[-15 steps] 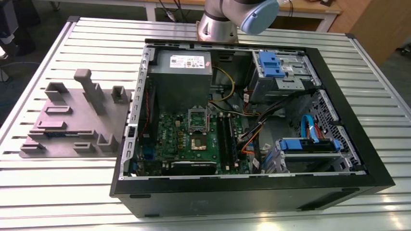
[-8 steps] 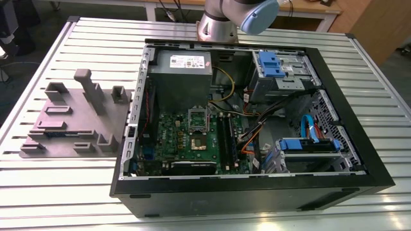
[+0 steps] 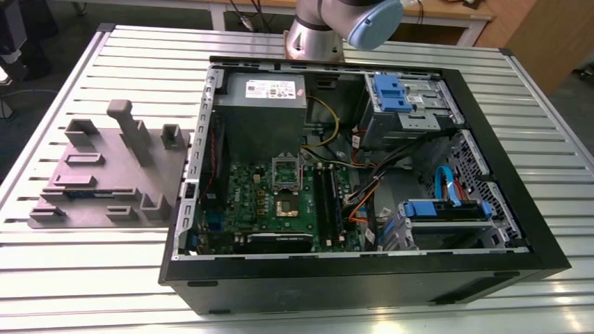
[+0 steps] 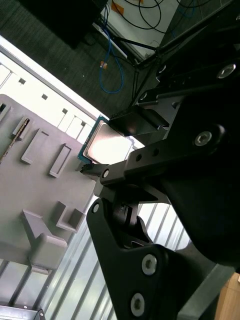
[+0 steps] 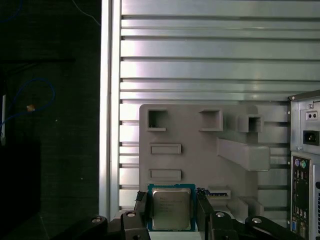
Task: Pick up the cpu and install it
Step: 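Pick up the cpu and move it towards the insertion slot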
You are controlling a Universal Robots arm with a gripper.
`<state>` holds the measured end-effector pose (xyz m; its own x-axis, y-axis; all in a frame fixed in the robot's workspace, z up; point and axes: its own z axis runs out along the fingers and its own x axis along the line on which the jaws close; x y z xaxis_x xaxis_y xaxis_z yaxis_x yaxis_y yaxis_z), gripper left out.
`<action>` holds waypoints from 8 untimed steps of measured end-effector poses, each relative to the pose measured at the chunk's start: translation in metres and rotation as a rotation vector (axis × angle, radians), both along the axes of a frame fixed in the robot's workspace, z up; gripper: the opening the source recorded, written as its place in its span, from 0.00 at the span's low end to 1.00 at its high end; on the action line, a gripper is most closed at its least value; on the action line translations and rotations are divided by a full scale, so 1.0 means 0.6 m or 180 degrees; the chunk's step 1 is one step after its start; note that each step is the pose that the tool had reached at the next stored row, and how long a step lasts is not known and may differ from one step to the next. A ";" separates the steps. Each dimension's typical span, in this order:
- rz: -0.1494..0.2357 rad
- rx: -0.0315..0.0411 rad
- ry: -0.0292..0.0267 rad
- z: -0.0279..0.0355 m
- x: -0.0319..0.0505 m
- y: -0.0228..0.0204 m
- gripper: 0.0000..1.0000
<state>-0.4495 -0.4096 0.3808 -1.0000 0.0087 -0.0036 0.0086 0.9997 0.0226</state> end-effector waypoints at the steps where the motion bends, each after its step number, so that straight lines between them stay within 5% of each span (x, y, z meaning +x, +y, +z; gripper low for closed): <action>1: 0.0000 0.0000 0.0000 0.000 0.000 0.0000 0.47; 8: 0.0000 0.0000 0.0000 0.000 0.003 0.0000 0.47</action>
<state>-0.4476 -0.4096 0.3808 -1.0000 0.0087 -0.0035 0.0086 0.9997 0.0225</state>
